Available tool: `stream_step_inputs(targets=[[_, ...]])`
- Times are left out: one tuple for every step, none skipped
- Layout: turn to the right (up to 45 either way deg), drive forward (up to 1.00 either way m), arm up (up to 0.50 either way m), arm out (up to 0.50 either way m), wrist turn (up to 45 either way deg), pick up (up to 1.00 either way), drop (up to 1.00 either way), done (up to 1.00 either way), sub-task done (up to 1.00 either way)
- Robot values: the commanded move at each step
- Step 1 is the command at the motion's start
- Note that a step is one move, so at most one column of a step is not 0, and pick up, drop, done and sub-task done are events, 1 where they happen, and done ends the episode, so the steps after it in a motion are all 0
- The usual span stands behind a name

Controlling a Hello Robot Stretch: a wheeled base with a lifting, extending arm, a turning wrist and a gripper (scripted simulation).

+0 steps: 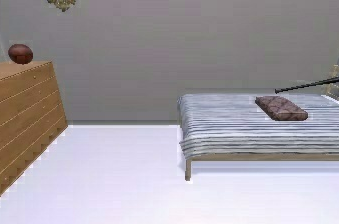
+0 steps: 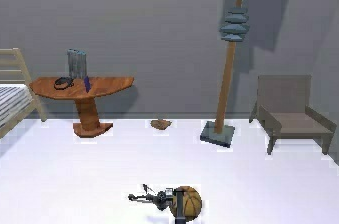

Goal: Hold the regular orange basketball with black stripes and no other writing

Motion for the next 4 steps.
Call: stream_step_inputs(targets=[[0.0, 0.00, 0.00, 0.00, 45.0, 0.00, 0.00, 0.00, 0.00], [0.0, 0.00, 0.00, 0.00, 36.0, 0.00, 0.00, 0.00, 0.00], [0.0, 0.00, -0.30, 0.00, 0.0, 0.00, 0.00, 0.00, 0.00], [0.0, 0.00, 0.00, 0.00, 0.0, 1.00, 0.00, 0.00, 0.00]])
